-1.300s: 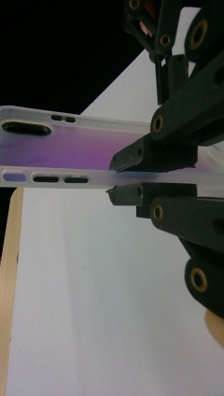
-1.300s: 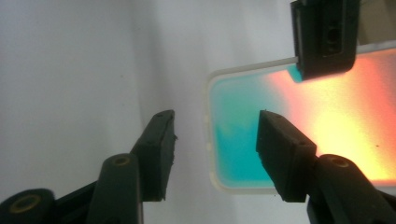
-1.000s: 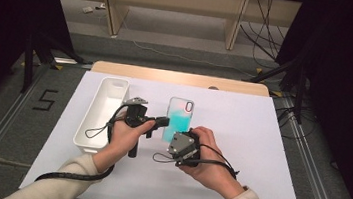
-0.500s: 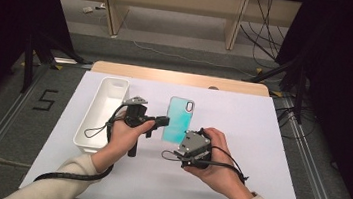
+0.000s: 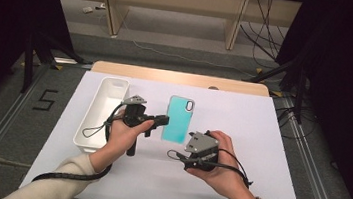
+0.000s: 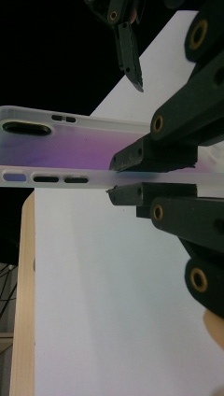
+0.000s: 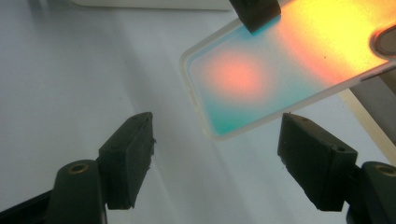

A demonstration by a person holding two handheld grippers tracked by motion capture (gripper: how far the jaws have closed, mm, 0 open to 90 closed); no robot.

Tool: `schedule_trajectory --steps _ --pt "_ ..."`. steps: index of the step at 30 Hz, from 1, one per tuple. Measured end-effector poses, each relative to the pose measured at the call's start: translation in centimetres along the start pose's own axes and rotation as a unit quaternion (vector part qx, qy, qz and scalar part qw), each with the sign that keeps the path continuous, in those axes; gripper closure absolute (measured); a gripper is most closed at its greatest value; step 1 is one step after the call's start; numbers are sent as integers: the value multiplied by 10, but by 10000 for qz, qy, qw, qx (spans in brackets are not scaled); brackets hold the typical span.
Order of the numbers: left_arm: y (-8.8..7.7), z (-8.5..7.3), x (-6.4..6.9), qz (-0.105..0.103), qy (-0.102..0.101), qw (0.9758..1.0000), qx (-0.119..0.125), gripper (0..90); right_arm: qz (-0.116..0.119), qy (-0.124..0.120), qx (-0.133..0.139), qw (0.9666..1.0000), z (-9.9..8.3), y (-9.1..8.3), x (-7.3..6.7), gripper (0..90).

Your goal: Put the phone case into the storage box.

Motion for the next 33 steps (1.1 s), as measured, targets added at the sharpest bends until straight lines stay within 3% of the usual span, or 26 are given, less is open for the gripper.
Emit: schedule_trajectory --steps 22,33 --pt "-22 5 -2 -23 113 9998 190 832 -66 495 183 9986 -19 -8 6 265" --pt "-36 5 -6 -1 107 9995 284 832 -144 568 270 9979 -25 -11 7 251"
Point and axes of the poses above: each handheld gripper's, and its own axes: y roughly forward along the jaws, z roughly out of its top, x roughly to its right, the point moved 2 cm from there along y, roughly forward along the jaws, and after that the axes turned 6 degrees about -x, right-handed, at the moved point
